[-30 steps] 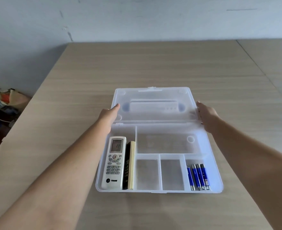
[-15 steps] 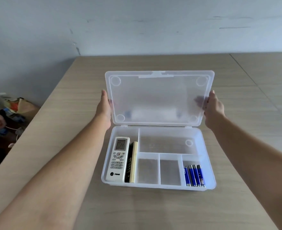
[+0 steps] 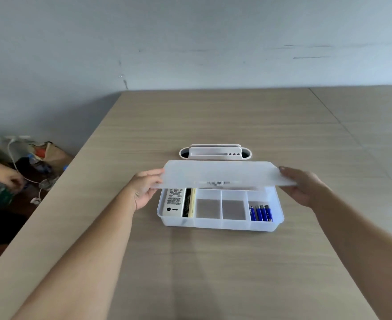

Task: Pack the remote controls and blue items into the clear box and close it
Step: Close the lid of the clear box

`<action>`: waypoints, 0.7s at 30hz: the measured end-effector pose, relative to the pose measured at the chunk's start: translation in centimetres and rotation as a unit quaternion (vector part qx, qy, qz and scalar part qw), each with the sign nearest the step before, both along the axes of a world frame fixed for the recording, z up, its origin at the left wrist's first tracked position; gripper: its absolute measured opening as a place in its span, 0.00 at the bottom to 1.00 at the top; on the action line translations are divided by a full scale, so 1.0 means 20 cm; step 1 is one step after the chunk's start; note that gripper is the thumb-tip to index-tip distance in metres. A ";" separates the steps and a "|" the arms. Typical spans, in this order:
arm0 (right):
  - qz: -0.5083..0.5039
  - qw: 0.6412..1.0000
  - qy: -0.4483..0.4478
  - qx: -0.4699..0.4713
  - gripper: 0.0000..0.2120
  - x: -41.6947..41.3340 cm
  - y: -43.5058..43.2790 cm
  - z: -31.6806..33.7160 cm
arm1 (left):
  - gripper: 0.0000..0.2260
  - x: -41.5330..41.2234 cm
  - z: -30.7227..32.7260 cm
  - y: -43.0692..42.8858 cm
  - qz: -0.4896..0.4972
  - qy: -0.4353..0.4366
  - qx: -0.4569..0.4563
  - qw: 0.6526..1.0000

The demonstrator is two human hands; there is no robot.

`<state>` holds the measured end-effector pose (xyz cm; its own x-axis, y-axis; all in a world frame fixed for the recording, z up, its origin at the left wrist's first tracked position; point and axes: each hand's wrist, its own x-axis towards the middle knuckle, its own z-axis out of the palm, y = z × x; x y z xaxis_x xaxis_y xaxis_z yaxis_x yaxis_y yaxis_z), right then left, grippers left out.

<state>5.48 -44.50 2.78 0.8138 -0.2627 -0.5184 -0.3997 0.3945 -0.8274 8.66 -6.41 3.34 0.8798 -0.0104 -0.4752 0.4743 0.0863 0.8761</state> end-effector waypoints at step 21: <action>0.305 0.686 -0.014 -0.661 0.32 -0.36 0.49 -0.34 | 0.29 -0.32 -0.28 -0.42 -0.356 -0.190 0.583 0.706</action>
<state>-1.74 -34.75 -3.95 0.9860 -0.0948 -0.1371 -0.1339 -0.9403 -0.3129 2.30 -14.79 -2.28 0.9151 -0.3109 -0.2570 -0.2541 -0.9391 0.2311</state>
